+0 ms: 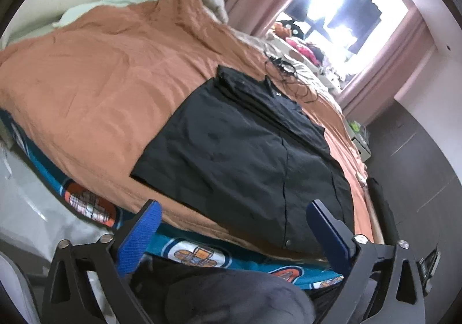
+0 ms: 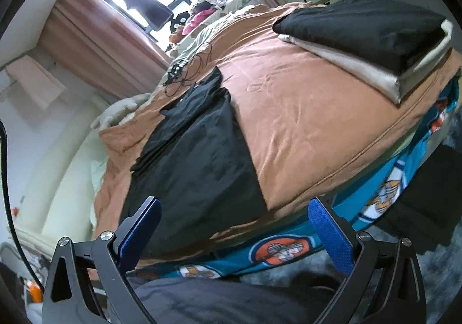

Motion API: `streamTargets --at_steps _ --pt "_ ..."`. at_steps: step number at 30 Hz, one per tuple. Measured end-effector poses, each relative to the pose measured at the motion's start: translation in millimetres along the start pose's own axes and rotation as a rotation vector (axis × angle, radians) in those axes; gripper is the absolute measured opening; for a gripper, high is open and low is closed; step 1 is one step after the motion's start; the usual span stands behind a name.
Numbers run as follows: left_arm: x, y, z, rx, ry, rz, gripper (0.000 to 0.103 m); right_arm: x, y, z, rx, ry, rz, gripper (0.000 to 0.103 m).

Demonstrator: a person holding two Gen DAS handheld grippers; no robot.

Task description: Fold large clothes

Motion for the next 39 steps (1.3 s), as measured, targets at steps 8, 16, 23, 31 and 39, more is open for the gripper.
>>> streamTargets --at_steps 8,16,23,31,39 --pt "-26.4 4.2 30.9 0.047 0.015 0.033 0.085 -37.8 5.2 -10.5 -0.01 -0.041 0.045 0.09" --pt "-65.1 4.7 75.0 0.143 0.036 0.078 0.067 -81.4 0.8 -14.1 -0.006 -0.045 0.088 0.087" --pt "-87.1 6.9 110.2 0.185 0.128 0.105 0.059 -111.4 1.7 -15.5 -0.01 -0.058 0.136 0.082" --pt "-104.0 10.5 119.9 0.177 0.149 0.13 0.057 -137.3 -7.0 -13.9 -0.016 -0.057 0.193 0.073" --pt "-108.6 11.7 125.4 0.238 0.041 0.131 0.057 -122.0 -5.4 -23.9 -0.142 0.236 0.269 0.072"
Point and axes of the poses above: each gripper's, at about its wrist camera, not at the fingertips, and x roughly against the way its jaws point, z to its left, y to its top, the point moved 2 cm from there along -x, roughly the way its jaws point, and after that the axes turned 12 degrees about -x, right-handed, at the moved point
